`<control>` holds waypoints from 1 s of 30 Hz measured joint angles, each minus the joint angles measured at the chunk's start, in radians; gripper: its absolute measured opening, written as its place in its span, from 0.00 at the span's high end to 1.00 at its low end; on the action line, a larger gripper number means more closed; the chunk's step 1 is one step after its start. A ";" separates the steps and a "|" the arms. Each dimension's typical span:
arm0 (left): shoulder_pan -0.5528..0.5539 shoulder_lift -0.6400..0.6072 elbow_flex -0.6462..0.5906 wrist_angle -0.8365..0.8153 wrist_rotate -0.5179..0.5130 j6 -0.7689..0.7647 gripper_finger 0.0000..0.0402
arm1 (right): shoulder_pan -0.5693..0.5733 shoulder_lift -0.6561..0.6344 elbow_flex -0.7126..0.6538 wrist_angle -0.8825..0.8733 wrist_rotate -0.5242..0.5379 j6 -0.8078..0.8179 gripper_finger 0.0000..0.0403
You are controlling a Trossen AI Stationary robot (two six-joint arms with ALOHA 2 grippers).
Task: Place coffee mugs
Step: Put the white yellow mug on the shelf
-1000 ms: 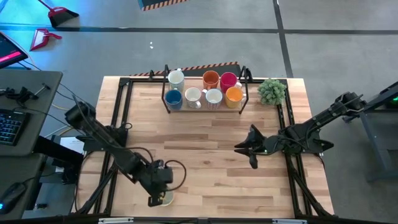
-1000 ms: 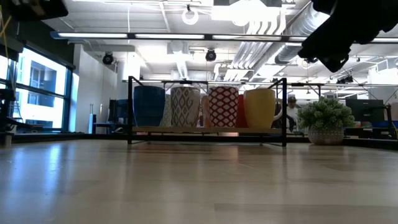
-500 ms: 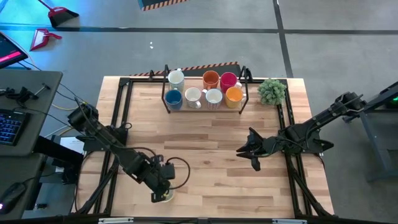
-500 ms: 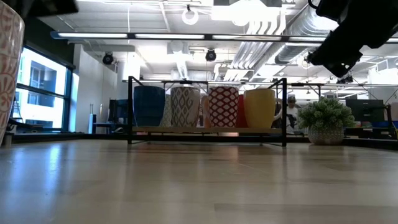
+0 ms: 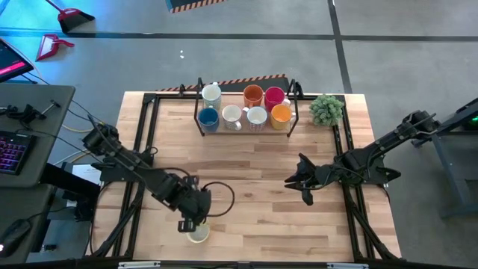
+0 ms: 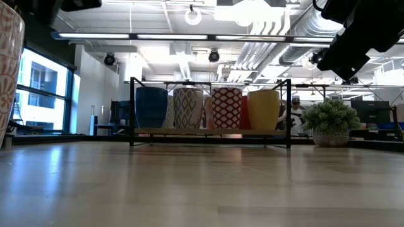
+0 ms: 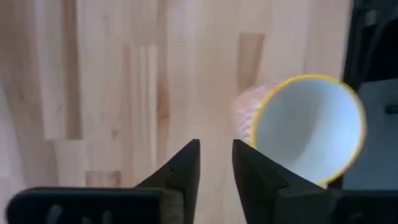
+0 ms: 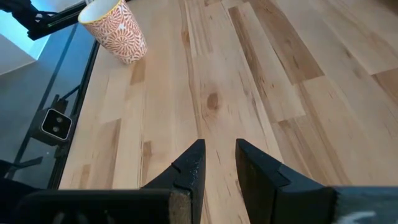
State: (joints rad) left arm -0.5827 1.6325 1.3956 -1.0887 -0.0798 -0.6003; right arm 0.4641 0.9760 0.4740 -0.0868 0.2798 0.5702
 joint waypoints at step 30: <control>-0.031 0.107 -0.002 0.108 0.156 -0.223 0.56 | 0.000 0.000 0.000 -0.075 0.001 -0.020 0.81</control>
State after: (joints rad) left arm -0.6139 1.7394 1.3941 -0.9802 0.0761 -0.8229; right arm 0.4644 0.9760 0.4740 -0.1616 0.2806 0.5507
